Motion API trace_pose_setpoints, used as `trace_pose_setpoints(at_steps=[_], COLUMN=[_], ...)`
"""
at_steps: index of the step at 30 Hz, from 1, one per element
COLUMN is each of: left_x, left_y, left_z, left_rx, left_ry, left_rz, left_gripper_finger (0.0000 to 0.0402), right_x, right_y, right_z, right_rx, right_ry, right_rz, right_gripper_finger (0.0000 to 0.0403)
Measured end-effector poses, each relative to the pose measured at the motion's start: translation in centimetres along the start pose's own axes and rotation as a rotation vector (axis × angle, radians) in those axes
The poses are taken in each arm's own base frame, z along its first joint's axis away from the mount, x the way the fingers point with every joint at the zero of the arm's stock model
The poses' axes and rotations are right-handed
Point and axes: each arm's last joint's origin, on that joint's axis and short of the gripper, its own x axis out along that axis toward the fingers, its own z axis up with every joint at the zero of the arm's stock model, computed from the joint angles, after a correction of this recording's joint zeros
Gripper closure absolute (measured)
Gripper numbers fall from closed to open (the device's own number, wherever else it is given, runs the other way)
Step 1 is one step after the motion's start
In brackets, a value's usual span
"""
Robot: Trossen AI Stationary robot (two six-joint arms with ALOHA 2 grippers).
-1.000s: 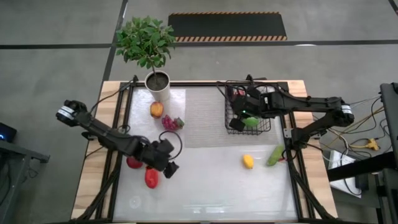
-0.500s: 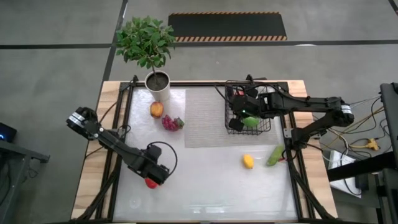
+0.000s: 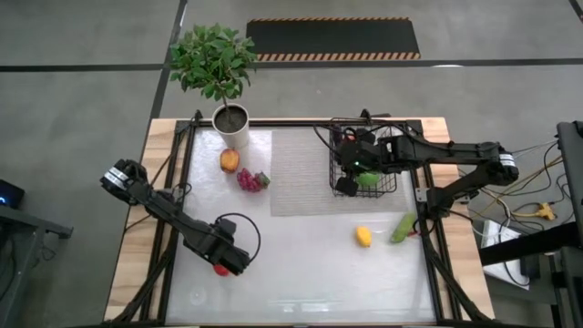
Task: Build produce basket
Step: Put the orange mango into the wire basket
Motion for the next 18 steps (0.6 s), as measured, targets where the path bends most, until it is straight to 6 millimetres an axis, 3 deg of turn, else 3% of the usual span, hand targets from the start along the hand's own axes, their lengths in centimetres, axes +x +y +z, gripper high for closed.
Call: trace_pose_setpoints(at_steps=[18], left_x=[2.6], left_y=[-1.1], left_z=[-0.2], left_rx=[0.047], left_ry=[0.016], left_rz=[0.075], left_gripper_finger=[0.0074], right_x=[0.4], right_y=[0.1], right_z=[-0.3], right_rx=[-0.013], right_ry=[0.016], right_rz=[-0.002], right_gripper_finger=[0.0394])
